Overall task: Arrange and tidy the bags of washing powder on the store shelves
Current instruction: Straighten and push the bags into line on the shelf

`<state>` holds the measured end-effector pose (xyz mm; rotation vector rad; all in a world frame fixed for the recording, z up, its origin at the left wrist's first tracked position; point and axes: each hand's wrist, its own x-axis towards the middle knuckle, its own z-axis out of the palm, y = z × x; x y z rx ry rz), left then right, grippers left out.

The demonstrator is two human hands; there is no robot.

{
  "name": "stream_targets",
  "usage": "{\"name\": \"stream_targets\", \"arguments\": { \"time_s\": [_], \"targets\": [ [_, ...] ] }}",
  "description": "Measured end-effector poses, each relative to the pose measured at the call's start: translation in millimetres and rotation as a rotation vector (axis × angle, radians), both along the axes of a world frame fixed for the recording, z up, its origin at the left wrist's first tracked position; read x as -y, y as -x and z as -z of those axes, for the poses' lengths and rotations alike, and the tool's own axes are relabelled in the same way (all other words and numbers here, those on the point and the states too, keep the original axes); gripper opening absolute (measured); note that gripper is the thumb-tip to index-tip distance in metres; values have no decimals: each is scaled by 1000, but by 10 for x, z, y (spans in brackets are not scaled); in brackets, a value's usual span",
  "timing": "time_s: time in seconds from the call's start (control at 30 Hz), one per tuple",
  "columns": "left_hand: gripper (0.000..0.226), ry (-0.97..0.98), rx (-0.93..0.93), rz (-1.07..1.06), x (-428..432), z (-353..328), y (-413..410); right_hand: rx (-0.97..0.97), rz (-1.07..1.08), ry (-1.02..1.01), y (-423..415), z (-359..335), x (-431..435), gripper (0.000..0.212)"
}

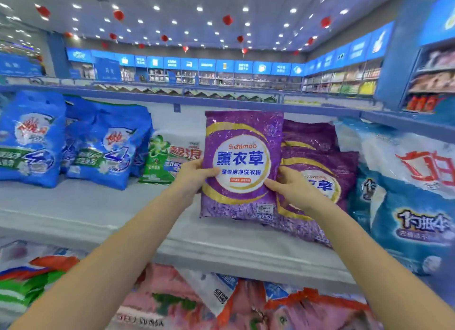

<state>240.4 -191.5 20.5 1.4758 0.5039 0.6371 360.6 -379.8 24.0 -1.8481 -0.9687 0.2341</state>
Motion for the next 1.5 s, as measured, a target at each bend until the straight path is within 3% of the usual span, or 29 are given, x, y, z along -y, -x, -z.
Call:
{"name": "stream_targets", "arguments": {
  "time_s": [0.17,0.23,0.3,0.37,0.47,0.57,0.67,0.8,1.0,1.1,1.23,1.5],
  "targets": [
    [16,222,-36,81,-108,144,-210,106,209,164,22,184,-155,22],
    [23,241,-8,56,-120,204,-305,156,324,128,68,264,-122,25],
    [27,233,3,23,-108,230,-363,354,476,114,118,320,29,41],
    [29,223,15,-9,-98,270,-405,673,574,316,156,345,244,71],
    [27,195,45,-84,-49,321,-418,748,456,766,187,395,521,113],
    [22,218,58,-143,-20,358,-434,804,313,954,86,454,634,109],
    [15,201,57,-204,0,363,-447,882,336,1180,-104,416,731,79],
    [15,149,55,-242,119,342,-458,954,320,1150,-294,390,796,75],
    [23,188,30,-247,184,314,-443,1005,277,1024,-222,401,839,88],
    [19,201,8,-241,174,319,-443,849,328,796,-70,436,821,85],
    [13,202,-5,-203,175,314,-431,712,340,599,218,427,414,98],
    [32,208,-12,-19,110,244,-304,608,287,658,220,583,-62,92]
  ]
}}
